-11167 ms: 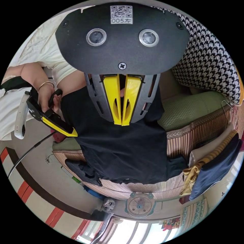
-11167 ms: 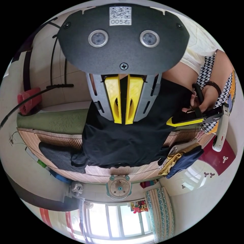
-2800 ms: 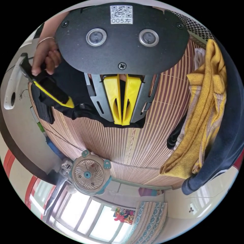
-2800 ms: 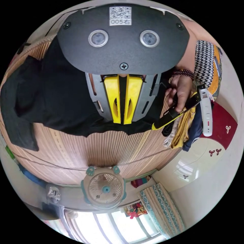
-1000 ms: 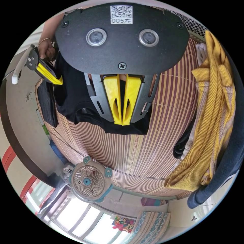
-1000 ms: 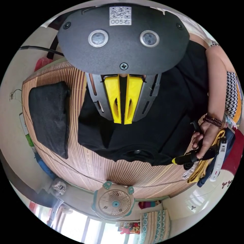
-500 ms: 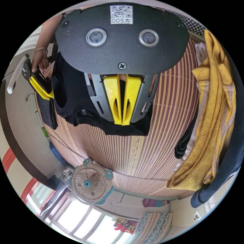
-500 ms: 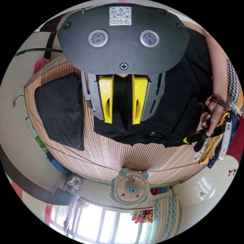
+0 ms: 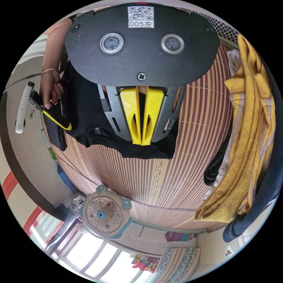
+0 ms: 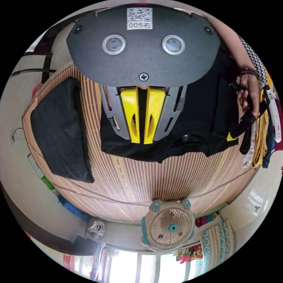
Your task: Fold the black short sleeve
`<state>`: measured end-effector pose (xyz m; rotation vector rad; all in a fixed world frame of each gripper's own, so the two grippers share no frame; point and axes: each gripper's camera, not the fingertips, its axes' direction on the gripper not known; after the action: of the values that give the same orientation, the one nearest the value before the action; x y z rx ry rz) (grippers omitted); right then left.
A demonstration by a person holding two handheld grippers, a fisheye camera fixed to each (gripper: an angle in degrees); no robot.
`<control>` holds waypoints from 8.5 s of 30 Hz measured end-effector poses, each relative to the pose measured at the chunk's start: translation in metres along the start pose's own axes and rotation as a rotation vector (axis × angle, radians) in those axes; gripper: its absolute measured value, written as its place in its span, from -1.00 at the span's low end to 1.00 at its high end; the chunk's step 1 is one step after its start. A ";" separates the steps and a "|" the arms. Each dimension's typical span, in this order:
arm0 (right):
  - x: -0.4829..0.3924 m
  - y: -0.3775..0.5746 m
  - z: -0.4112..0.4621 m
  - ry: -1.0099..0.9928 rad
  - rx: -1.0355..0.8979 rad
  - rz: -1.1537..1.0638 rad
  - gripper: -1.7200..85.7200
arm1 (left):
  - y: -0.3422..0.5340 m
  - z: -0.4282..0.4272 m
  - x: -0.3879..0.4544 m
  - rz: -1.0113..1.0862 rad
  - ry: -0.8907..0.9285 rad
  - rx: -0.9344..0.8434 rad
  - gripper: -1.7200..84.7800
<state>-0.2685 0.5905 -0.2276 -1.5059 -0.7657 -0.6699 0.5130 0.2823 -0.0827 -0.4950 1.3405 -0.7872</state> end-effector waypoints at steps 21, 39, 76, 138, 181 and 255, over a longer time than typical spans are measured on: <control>0.056 -0.017 0.011 0.163 0.029 -0.019 -0.86 | -0.014 -0.025 -0.016 -0.016 0.017 -0.007 -0.98; 0.101 -0.013 0.010 0.173 0.044 0.141 -0.98 | -0.016 -0.067 -0.003 0.007 -0.002 -0.016 -0.98; 0.176 0.421 -0.233 -0.124 0.100 -0.033 -0.83 | 0.358 -0.390 0.290 1.132 0.298 -0.110 -0.80; 0.104 0.614 -0.202 -0.008 0.234 -0.190 -0.99 | 0.308 -0.552 0.213 0.838 0.336 0.016 -0.94; 0.135 0.565 -0.245 0.160 0.382 0.006 -1.00 | 0.314 -0.578 0.073 0.669 -0.075 -0.159 -0.70; 0.092 0.154 -0.161 0.117 0.187 0.115 -0.99 | 0.049 -0.413 0.016 0.194 -0.228 0.077 -0.92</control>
<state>-0.0854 0.4339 -0.2368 -1.3175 -0.6301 -0.5782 0.1218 0.3509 -0.2057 -0.3749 1.1238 -0.6007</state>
